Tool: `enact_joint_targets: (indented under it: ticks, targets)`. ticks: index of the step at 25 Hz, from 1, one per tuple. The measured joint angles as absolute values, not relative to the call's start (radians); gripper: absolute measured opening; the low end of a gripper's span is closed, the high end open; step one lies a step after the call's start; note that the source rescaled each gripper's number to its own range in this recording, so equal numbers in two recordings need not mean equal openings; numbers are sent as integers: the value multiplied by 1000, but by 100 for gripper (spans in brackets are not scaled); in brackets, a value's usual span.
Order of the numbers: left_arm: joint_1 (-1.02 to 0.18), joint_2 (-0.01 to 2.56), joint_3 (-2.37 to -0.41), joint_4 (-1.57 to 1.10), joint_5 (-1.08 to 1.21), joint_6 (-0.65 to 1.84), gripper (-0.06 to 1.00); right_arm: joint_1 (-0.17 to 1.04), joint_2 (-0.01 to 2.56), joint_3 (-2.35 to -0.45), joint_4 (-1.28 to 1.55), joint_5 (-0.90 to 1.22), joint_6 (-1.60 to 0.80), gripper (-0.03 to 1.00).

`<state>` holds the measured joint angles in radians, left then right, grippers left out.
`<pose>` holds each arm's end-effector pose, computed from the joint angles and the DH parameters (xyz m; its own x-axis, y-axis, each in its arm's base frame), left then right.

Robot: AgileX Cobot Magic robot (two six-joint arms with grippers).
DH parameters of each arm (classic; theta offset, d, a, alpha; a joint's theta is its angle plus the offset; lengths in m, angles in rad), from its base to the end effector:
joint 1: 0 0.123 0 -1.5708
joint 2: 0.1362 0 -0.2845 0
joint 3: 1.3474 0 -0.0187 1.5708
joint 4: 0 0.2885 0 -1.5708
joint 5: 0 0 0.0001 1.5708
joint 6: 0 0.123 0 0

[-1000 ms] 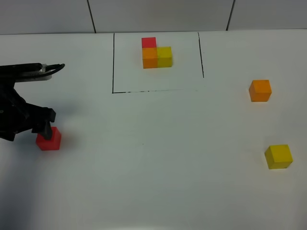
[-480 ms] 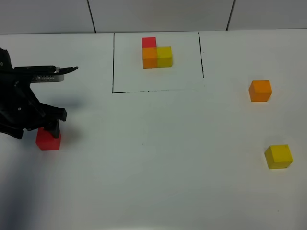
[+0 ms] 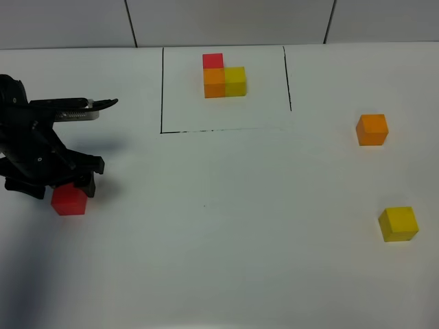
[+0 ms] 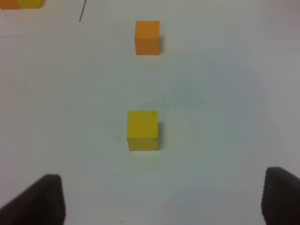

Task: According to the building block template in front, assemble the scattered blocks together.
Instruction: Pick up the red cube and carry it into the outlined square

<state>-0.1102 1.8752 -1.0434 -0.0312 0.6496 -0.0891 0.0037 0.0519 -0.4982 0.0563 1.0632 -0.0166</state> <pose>0.3652 -0.0427 0.0775 -0.9850 -0.0054 -0.1727 0.0013 0.9993 -0.0385 0.0654 0.0063 0.2769 -0.5052 0.0089 -0.8630 -0.0407 0.9986 0.0341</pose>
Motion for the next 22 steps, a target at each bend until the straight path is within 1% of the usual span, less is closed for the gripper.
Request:
enact_joint_targets:
  ticks: [5, 6, 8, 9, 10, 11, 12, 13, 18, 22]
  targets:
    - [-110, 1919, -1043, -32, 650, -84, 73, 4, 52, -498, 56, 1063, -16, 80]
    - [-110, 1921, -1043, -32, 650, -84, 72, 4, 52, -498, 56, 1063, -16, 80]
    - [-110, 1922, -1043, -32, 652, -84, 64, 4, 52, -498, 56, 1063, -16, 80]
    - [-110, 1922, -1043, -32, 653, -82, 55, 4, 52, -498, 56, 1063, -16, 80]
    - [-110, 1922, -1043, -32, 654, -82, 43, 4, 52, -498, 56, 1063, -16, 80]
    - [-110, 1922, -1043, -32, 655, -83, 29, 4, 52, -498, 56, 1063, -16, 80]
    - [-110, 1922, -1043, -32, 658, -83, 10, 4, 52, -498, 56, 1063, -16, 80]
    - [-110, 1922, -1043, -32, 661, -82, 0, 4, 52, -498, 56, 1063, -16, 80]
    - [-115, 1923, -1054, -32, 688, -21, 1, 4, 52, -498, 56, 1063, -16, 80]
    - [-170, 1925, -1137, -31, 760, 97, 1, 4, 52, -498, 56, 1063, -16, 80]
